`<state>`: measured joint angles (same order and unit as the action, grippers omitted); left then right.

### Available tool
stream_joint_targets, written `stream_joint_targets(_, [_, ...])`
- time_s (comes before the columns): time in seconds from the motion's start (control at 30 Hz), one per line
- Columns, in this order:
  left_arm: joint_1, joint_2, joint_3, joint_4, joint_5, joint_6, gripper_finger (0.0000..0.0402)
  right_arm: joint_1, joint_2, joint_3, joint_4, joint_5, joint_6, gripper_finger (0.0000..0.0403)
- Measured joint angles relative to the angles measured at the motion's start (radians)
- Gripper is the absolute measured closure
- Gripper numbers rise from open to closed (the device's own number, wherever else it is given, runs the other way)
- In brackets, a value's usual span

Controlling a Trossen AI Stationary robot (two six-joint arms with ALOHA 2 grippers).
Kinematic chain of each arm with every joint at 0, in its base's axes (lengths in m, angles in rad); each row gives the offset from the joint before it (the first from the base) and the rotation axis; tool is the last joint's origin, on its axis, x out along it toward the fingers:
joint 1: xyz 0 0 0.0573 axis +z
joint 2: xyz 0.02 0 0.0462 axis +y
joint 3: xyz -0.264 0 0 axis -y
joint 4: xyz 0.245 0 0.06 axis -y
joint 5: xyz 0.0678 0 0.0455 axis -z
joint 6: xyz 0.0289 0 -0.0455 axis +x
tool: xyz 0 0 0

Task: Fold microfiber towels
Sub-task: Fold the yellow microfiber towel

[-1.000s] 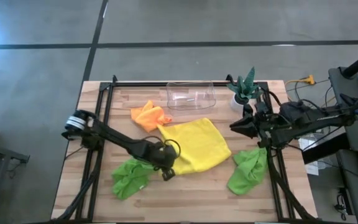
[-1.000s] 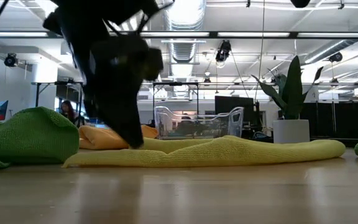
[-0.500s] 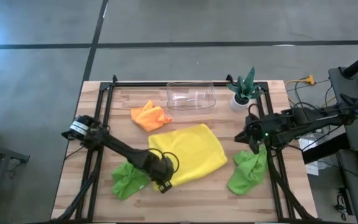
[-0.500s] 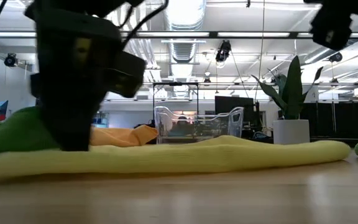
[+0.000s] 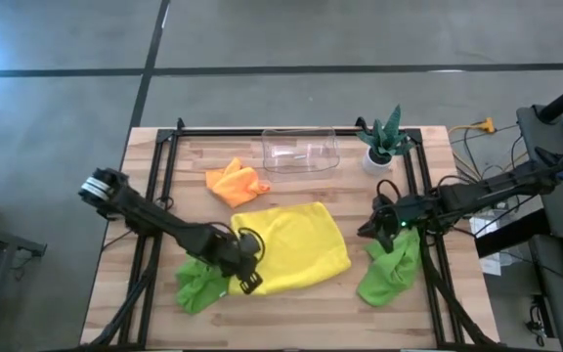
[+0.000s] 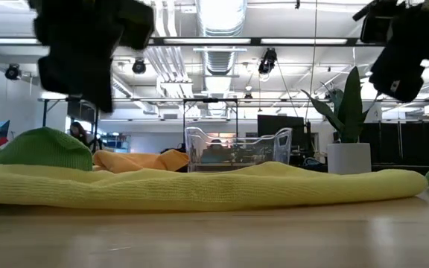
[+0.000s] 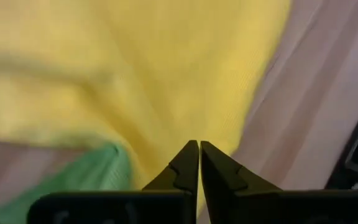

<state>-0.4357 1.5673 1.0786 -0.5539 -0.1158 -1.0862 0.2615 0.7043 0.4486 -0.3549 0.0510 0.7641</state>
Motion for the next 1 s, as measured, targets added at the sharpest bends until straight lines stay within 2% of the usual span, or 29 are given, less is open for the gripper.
stream_joint_targets(0.13, [0.012, -0.1, 0.0, -0.076, -0.121, 0.023, 0.04, 0.0, 0.04, -0.078, 0.185, 0.044, 0.049, 0.0335])
stream_joint_targets(0.27, [0.045, -0.173, -0.014, -0.245, -0.211, 0.028, 0.04, -0.007, 0.107, -0.12, 0.375, 0.063, 0.109, 0.0335])
stream_joint_targets(0.37, [0.091, -0.221, -0.074, -0.276, -0.177, 0.073, 0.04, -0.006, 0.174, -0.115, 0.483, 0.063, 0.104, 0.0335])
stream_joint_targets(0.47, [0.147, -0.254, -0.151, -0.204, -0.096, 0.147, 0.04, -0.01, 0.247, -0.069, 0.492, 0.074, 0.058, 0.0335])
stream_joint_targets(0.7, [0.27, -0.294, -0.29, 0.103, 0.04, 0.325, 0.04, -0.134, 0.461, 0.067, 0.36, 0.089, 0.076, 0.0335])
stream_joint_targets(0.87, [0.356, -0.261, -0.29, 0.273, 0.128, 0.441, 0.04, -0.235, 0.594, 0.174, 0.134, 0.063, 0.103, 0.0335])
stream_joint_targets(1.0, [0.414, -0.202, -0.274, 0.418, 0.229, 0.468, 0.04, -0.247, 0.654, 0.228, -0.055, 0.018, 0.136, 0.0335])
